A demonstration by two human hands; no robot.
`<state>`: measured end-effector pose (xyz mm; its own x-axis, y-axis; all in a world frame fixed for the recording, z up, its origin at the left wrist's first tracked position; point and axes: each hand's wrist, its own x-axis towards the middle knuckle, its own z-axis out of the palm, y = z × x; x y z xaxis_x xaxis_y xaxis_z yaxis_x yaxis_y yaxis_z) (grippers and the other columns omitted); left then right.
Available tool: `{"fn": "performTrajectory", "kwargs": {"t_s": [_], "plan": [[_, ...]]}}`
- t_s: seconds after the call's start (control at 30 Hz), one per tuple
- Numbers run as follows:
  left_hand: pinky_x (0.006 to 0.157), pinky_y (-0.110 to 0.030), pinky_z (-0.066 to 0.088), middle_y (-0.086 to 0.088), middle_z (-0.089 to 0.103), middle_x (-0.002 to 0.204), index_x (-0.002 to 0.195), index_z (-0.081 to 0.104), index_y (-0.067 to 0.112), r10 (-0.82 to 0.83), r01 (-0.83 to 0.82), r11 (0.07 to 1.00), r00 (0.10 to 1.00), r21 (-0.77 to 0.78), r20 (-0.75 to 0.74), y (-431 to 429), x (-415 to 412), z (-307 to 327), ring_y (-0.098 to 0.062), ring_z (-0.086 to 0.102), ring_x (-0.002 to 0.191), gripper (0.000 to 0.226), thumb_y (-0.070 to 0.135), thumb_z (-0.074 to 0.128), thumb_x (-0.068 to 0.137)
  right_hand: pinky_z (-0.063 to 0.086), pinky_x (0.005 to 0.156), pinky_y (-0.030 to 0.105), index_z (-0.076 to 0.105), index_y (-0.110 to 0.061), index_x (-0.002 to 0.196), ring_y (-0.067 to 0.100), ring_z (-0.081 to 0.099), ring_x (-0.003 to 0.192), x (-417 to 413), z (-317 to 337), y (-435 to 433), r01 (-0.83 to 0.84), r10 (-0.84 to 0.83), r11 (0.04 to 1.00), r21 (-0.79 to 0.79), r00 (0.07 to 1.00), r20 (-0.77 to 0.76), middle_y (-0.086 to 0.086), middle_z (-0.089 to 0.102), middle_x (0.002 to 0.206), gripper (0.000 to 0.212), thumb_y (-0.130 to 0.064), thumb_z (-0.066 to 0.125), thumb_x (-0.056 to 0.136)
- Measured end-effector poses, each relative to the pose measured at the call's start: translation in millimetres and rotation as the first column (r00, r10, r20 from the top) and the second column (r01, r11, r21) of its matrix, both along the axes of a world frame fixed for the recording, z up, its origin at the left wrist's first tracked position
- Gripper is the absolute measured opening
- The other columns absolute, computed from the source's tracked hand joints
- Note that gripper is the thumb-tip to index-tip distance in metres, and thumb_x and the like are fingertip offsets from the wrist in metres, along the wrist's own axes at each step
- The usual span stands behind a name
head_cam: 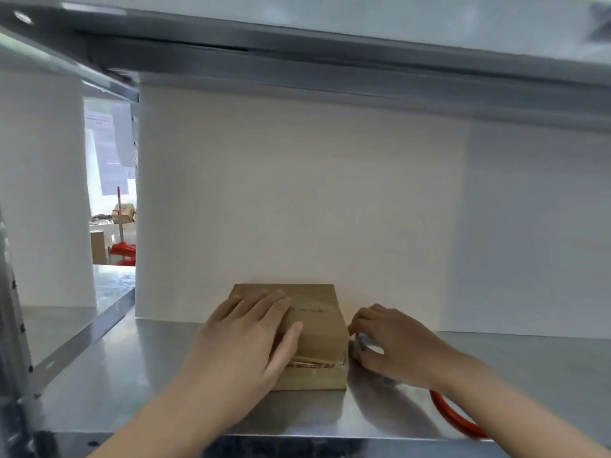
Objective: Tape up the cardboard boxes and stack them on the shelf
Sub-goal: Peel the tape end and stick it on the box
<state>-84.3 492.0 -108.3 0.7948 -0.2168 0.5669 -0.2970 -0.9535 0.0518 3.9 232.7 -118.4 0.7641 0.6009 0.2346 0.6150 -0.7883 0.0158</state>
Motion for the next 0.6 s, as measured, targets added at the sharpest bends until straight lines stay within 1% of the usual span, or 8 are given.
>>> {"fn": "performTrajectory", "kwargs": {"t_s": [0.13,0.2,0.27,0.33,0.4,0.47,0.53,0.6], "plan": [[0.099,-0.028,0.045,0.017,0.064,0.128,0.127,0.064,0.033,-0.033,0.031,0.998,0.998,-0.050,-0.049,0,0,11,-0.008,0.061,0.118,0.066,0.063,0.015,0.093,0.040,0.088,0.011,0.068,-0.035,0.114,-0.008,0.047,0.110,3,-12,-1,0.036,-0.016,0.959,0.280,0.997,-0.073,-0.027,0.058,0.109,0.026,-0.028,0.060,0.090],[0.095,-0.021,0.040,0.022,0.062,0.127,0.129,0.058,0.038,-0.056,0.052,0.993,0.997,-0.102,-0.046,-1,2,17,-0.005,0.056,0.117,0.065,0.064,0.013,0.089,0.040,0.089,0.008,0.071,-0.033,0.108,-0.004,0.054,0.109,-1,-11,-3,0.066,-0.027,0.855,0.515,0.996,-0.084,-0.022,0.062,0.105,0.026,-0.015,0.065,0.090],[0.095,-0.019,0.039,0.023,0.058,0.130,0.134,0.053,0.040,-0.126,0.119,0.984,0.991,-0.129,-0.042,-5,5,28,-0.001,0.050,0.120,0.046,0.056,0.028,0.098,0.043,0.089,0.010,0.073,-0.031,0.106,0.002,0.061,0.106,-9,0,-7,0.058,0.000,0.721,0.691,0.997,-0.083,-0.017,0.066,0.103,0.031,-0.004,0.066,0.091],[0.091,-0.013,0.038,0.023,0.052,0.134,0.138,0.048,0.039,-0.222,0.212,0.970,0.972,-0.119,-0.073,-18,12,41,0.004,0.042,0.123,0.037,0.046,0.039,0.103,0.046,0.087,0.013,0.072,-0.033,0.107,0.005,0.065,0.098,-18,14,-10,0.040,0.008,0.649,0.760,0.998,-0.059,-0.015,0.070,0.100,0.034,-0.003,0.065,0.093],[0.084,-0.007,0.034,0.021,0.049,0.135,0.141,0.047,0.035,-0.303,0.289,0.951,0.942,-0.114,-0.142,-38,23,50,0.005,0.039,0.124,0.041,0.048,0.044,0.102,0.046,0.079,0.013,0.072,-0.033,0.103,0.005,0.065,0.084,-25,20,-7,0.039,-0.014,0.590,0.806,0.999,-0.038,-0.012,0.074,0.090,0.030,-0.005,0.068,0.092],[0.091,-0.015,0.037,0.017,0.052,0.131,0.140,0.049,0.032,-0.377,0.335,0.921,0.894,-0.199,-0.243,-59,37,51,0.002,0.042,0.118,0.051,0.057,0.052,0.096,0.046,0.077,0.020,0.068,-0.030,0.102,0.007,0.064,0.076,-30,21,-2,0.033,-0.023,0.508,0.860,0.999,-0.025,-0.008,0.075,0.082,0.028,-0.005,0.071,0.090],[0.087,-0.022,0.040,0.014,0.057,0.120,0.127,0.060,0.030,-0.447,0.347,0.875,0.847,-0.337,-0.288,-77,47,49,0.002,0.048,0.103,0.046,0.058,0.061,0.090,0.049,0.080,0.031,0.062,-0.027,0.105,0.017,0.067,0.079,-34,23,1,0.009,-0.002,0.431,0.902,1.000,-0.010,-0.004,0.075,0.083,0.030,-0.004,0.072,0.089],[0.081,-0.021,0.042,0.012,0.061,0.106,0.107,0.069,0.029,-0.501,0.341,0.797,0.834,-0.499,-0.230,-88,54,47,0.001,0.055,0.094,0.031,0.052,0.069,0.087,0.052,0.084,0.034,0.059,-0.026,0.107,0.022,0.069,0.083,-40,30,4,-0.041,0.034,0.358,0.933,0.999,0.031,0.000,0.075,0.084,0.033,0.000,0.069,0.089]]}}
